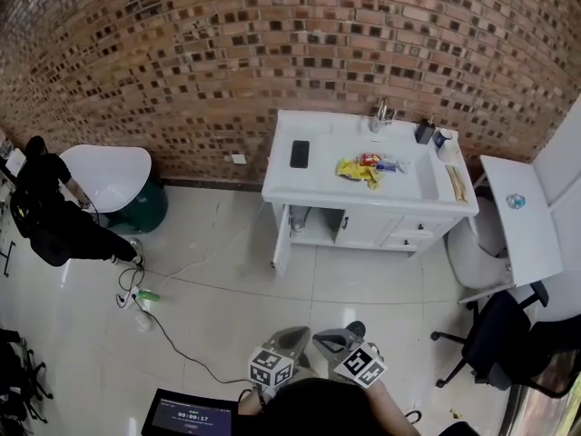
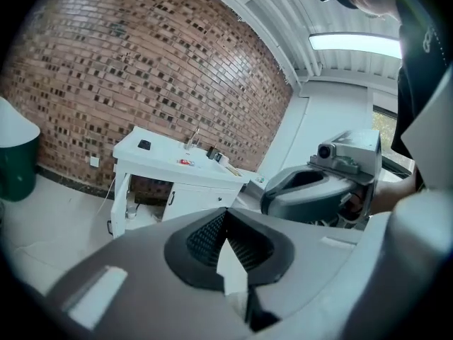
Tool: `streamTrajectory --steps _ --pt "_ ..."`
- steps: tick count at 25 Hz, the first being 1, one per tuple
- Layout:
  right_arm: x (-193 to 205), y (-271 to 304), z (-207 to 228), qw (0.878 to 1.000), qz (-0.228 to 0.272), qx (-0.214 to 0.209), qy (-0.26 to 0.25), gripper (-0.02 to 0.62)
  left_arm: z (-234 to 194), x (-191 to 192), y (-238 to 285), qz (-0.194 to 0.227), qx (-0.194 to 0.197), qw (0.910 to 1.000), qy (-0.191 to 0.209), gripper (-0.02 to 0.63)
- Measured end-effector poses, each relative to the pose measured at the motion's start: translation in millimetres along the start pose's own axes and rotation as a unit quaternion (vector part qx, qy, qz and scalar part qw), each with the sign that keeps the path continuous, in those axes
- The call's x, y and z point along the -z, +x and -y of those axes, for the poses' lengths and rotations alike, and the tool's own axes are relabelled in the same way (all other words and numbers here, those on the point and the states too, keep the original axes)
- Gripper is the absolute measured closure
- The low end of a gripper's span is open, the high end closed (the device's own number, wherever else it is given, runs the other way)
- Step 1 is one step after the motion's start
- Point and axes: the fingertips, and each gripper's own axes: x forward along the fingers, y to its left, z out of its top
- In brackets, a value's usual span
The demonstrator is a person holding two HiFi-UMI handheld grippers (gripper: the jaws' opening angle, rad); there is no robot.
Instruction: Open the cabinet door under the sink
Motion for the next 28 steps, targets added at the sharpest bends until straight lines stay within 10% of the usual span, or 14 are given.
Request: streamTrajectory --steps 16,28 --pt "-51.3 -66.8 -1.5 0.996 0.072 0.002 -0.044 0.604 67.5 -44.3 -4.1 0.043 0.021 0.9982 0.037 0.591" --pt "9.9 -124.3 17.5 0.996 0.069 0.032 0.039 0.604 130.2 -34.2 15.7 0.025 0.084 0.9884 0.124 0.591"
